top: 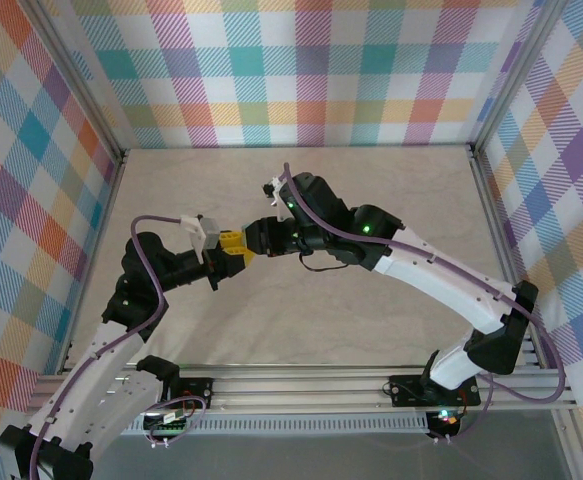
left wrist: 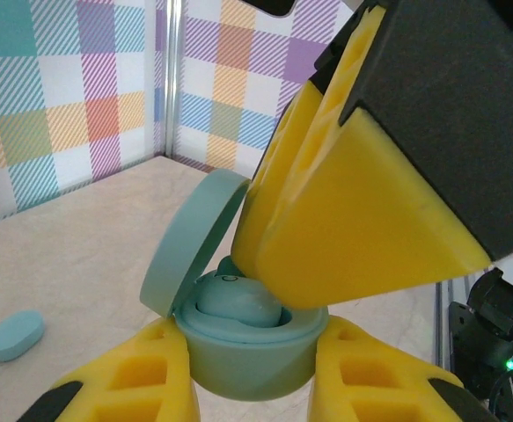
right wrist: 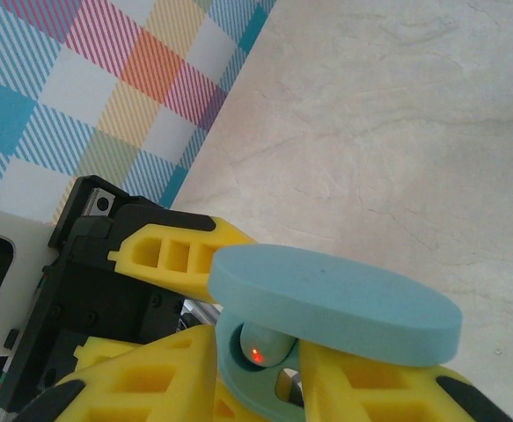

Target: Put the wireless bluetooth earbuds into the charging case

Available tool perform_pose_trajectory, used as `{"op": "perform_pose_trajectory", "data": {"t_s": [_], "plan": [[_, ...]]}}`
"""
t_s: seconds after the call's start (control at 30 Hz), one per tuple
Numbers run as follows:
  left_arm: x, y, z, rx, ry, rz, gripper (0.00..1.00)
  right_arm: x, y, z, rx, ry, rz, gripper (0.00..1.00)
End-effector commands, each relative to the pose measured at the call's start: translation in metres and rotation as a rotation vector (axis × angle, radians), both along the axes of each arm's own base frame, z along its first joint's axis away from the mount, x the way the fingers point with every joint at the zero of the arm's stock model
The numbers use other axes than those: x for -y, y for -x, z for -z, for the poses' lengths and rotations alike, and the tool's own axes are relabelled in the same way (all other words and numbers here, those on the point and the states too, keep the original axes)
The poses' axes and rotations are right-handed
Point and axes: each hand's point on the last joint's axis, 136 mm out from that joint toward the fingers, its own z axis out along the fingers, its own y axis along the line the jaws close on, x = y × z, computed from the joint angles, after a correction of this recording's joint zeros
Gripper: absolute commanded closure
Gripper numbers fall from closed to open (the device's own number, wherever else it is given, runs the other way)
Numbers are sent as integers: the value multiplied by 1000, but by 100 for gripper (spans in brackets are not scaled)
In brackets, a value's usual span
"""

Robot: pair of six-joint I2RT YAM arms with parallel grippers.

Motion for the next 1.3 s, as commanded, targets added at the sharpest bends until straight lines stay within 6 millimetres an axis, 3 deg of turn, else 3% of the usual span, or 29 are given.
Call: {"op": "perform_pose_trajectory", "data": {"t_s": [0.0, 0.33, 0.53, 0.77, 1.0, 1.27], "plan": [[-1, 6, -26, 109, 42, 7, 100, 8, 1, 2, 6, 50, 7, 67], [0, 3, -19, 96, 35, 7, 100, 7, 12, -45, 56, -45, -53, 70], [4, -1, -15, 55, 19, 18, 100, 7, 19, -59, 77, -86, -91, 73], [3, 0, -14, 44, 10, 19, 100, 24, 1, -81, 160, -108, -57, 78], [4, 4, -21, 50, 25, 32, 100, 26, -31, -62, 99, -75, -65, 75], [5, 8, -37, 62, 43, 44, 100, 10, -14, -30, -5, -70, -203, 79]]}}
